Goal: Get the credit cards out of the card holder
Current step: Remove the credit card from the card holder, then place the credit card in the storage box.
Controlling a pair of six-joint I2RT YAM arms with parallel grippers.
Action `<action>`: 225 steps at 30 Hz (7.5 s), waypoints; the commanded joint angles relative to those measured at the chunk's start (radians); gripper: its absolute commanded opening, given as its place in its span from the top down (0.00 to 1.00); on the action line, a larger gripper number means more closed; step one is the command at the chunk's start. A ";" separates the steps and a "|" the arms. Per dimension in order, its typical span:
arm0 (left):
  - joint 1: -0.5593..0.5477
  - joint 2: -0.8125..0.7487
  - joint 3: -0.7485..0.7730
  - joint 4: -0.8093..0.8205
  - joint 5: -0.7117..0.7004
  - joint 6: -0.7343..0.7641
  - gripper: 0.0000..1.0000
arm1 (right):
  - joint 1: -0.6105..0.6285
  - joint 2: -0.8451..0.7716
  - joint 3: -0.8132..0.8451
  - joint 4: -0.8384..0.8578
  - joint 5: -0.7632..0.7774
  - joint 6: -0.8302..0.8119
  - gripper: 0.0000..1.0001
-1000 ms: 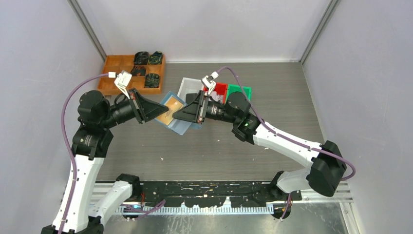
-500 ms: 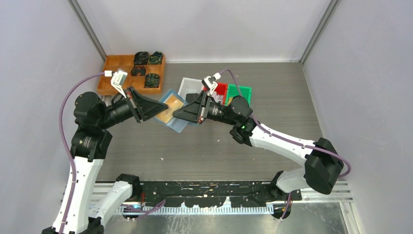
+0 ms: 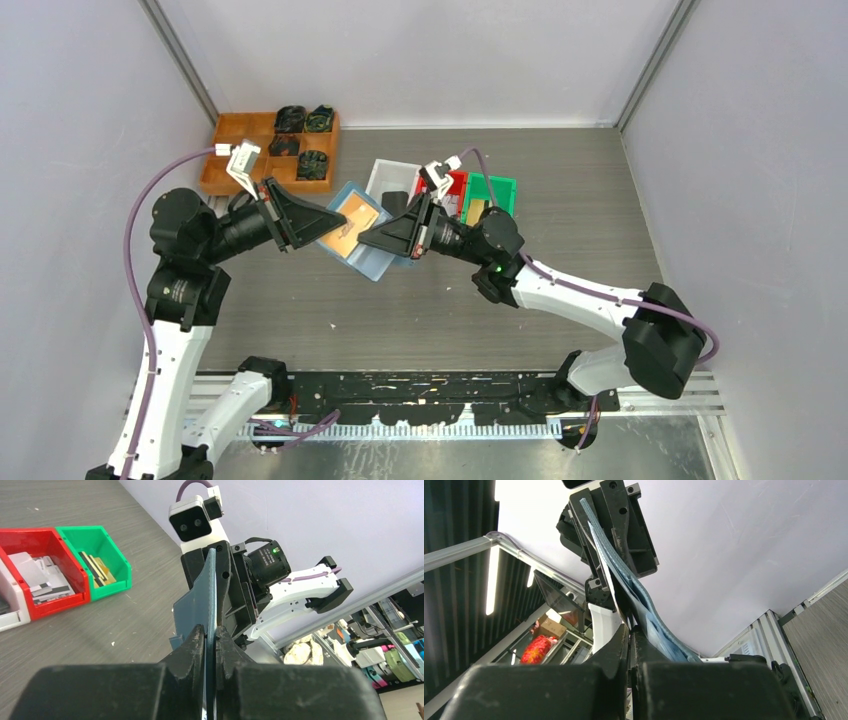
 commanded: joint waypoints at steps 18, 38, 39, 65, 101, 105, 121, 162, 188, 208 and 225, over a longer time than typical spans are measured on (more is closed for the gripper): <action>-0.023 0.012 0.033 0.019 0.166 -0.085 0.79 | -0.002 -0.133 -0.041 -0.132 0.099 -0.123 0.98; -0.022 0.015 0.024 0.075 0.177 -0.150 0.91 | -0.002 -0.158 -0.069 -0.151 0.093 -0.141 0.99; -0.022 0.015 0.024 0.077 0.176 -0.152 0.91 | -0.002 -0.158 -0.069 -0.150 0.092 -0.141 0.99; -0.022 0.005 0.028 0.087 0.155 -0.156 1.00 | -0.001 -0.176 -0.099 -0.179 0.090 -0.143 0.98; -0.022 0.001 0.090 -0.039 -0.029 0.018 1.00 | -0.001 -0.144 -0.170 0.119 0.139 0.023 0.99; -0.021 0.004 0.098 -0.037 -0.038 0.022 1.00 | -0.002 -0.158 -0.172 0.080 0.133 0.007 0.99; -0.019 -0.001 0.136 -0.165 -0.306 0.314 1.00 | -0.135 -0.308 -0.249 -0.093 0.070 0.030 0.99; -0.020 0.004 0.070 -0.316 0.197 0.393 1.00 | -0.784 0.153 0.305 -1.357 0.191 -0.689 0.99; -0.020 0.040 0.103 -0.509 0.107 0.547 1.00 | -0.667 0.514 0.577 -1.397 0.257 -0.773 0.99; -0.021 0.047 0.135 -0.584 0.110 0.629 1.00 | -0.636 0.387 0.517 -1.412 0.443 -0.839 0.68; -0.020 0.050 0.144 -0.555 0.153 0.661 1.00 | -0.286 -0.075 0.320 -1.240 0.141 -0.814 0.26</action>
